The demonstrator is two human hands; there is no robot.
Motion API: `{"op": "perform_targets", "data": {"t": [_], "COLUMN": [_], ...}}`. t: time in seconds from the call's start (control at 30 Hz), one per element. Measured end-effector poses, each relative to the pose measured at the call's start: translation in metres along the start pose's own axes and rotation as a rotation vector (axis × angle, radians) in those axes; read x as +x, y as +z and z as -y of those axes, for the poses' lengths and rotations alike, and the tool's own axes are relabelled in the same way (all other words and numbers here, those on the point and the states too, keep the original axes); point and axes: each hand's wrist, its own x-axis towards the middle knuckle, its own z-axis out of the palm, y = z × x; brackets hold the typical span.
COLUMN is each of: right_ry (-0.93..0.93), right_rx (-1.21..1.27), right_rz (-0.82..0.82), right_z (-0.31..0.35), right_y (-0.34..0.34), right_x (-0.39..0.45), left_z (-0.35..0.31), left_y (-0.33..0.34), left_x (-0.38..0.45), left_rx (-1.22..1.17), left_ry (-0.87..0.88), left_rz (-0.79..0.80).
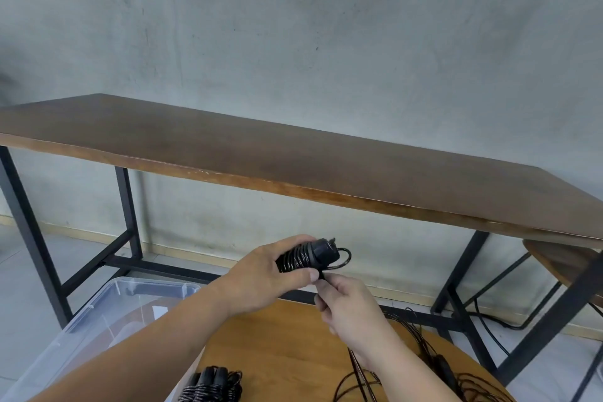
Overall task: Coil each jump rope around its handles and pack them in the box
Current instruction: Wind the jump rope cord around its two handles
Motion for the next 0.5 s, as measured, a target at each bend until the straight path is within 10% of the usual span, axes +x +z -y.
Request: {"op": "perform_targets", "data": {"t": [0.27,0.5], "right_ry": [-0.054,-0.131], "right_rx": [-0.678,-1.079], "right_rz": [0.044,0.144], "right_z": [0.008,0.026], "right_y": [-0.001,-0.008], "right_x": [-0.008,-0.019], "left_z": [-0.003,0.002], "left_y": [0.006,0.018], "left_x": [0.006,0.007], "left_rx": [0.886,1.137], "left_ry": [0.097,0.199], "left_rz": [-0.098,-0.121]}}
